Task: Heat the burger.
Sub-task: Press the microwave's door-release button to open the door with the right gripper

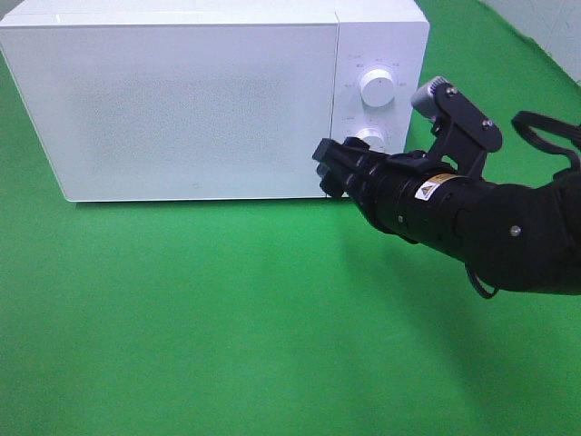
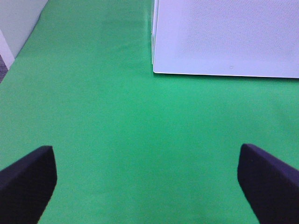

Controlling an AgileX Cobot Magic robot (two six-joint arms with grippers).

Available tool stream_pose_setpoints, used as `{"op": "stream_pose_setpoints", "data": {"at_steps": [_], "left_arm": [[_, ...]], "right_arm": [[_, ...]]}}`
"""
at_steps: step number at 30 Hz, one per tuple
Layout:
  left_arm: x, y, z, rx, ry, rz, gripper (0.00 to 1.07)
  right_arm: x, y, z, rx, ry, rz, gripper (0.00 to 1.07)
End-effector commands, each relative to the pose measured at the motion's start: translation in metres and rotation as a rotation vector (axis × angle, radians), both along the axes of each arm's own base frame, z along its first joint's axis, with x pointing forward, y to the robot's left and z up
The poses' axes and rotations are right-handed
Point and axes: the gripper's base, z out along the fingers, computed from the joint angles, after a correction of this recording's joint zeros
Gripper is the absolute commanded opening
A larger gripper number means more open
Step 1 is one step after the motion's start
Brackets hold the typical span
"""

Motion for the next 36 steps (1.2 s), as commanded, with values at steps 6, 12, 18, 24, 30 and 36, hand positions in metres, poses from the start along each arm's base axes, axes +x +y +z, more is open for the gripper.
{"op": "stream_pose_setpoints", "data": {"at_steps": [6,12,18,24,30,36], "left_arm": [[-0.002,0.000,-0.001,-0.002,-0.016,0.006,0.98],[-0.002,0.000,-0.001,-0.002,-0.016,0.006,0.98],[-0.002,0.000,-0.001,-0.002,-0.016,0.006,0.98],[-0.002,0.000,-0.001,-0.002,-0.016,0.006,0.98],[-0.002,0.000,-0.001,-0.002,-0.016,0.006,0.98],[-0.002,0.000,-0.001,-0.002,-0.016,0.006,0.98]], "right_arm": [[-0.010,-0.009,0.016,-0.401,0.039,0.434,0.75],[-0.016,-0.017,0.028,-0.529,0.148,0.589,0.75],[-0.026,-0.023,0.044,-0.611,0.217,0.669,0.75],[-0.048,-0.037,0.071,-0.625,0.253,0.696,0.75],[-0.064,-0.048,0.093,-0.619,0.215,0.695,0.75],[-0.077,-0.058,0.110,-0.624,0.182,0.691,0.75]]}}
